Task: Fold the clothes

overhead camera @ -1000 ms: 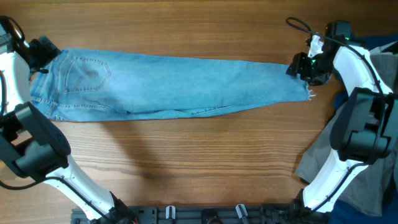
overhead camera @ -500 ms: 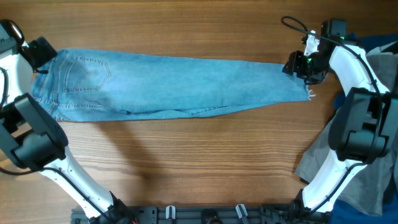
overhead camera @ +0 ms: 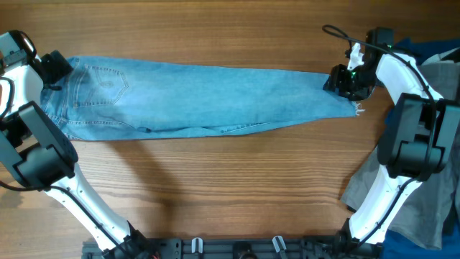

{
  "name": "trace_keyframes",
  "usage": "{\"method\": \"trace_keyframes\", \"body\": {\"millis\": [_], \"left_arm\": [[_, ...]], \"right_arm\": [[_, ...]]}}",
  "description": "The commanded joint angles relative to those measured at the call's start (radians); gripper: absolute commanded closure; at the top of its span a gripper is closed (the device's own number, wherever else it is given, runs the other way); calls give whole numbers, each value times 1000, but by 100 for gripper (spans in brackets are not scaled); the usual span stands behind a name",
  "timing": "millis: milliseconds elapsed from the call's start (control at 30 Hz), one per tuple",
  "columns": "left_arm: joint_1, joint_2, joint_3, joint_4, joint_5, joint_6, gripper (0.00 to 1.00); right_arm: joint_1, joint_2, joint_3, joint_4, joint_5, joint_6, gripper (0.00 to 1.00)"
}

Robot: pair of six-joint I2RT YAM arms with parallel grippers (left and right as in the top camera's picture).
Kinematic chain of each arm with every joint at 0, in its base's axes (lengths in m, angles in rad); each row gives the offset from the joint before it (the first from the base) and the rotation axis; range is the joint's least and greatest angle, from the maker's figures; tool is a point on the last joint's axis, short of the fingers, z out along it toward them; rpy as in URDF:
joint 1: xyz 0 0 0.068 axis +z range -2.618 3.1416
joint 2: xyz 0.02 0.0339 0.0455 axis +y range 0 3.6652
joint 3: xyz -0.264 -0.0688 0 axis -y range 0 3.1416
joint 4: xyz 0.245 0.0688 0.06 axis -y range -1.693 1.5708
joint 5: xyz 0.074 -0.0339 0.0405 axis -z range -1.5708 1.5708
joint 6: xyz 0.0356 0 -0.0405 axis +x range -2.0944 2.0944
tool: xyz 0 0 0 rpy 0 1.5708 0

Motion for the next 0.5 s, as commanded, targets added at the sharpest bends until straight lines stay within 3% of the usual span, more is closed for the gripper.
{"method": "trace_keyframes", "body": {"millis": [0,467], "left_arm": [[8,25,17,4,18,23,0],[8,71,17,23,21,23,0]], "right_arm": [[7,72,-11,-4,-7,18,41],[7,72,-11,-21,-6,17,41]]}}
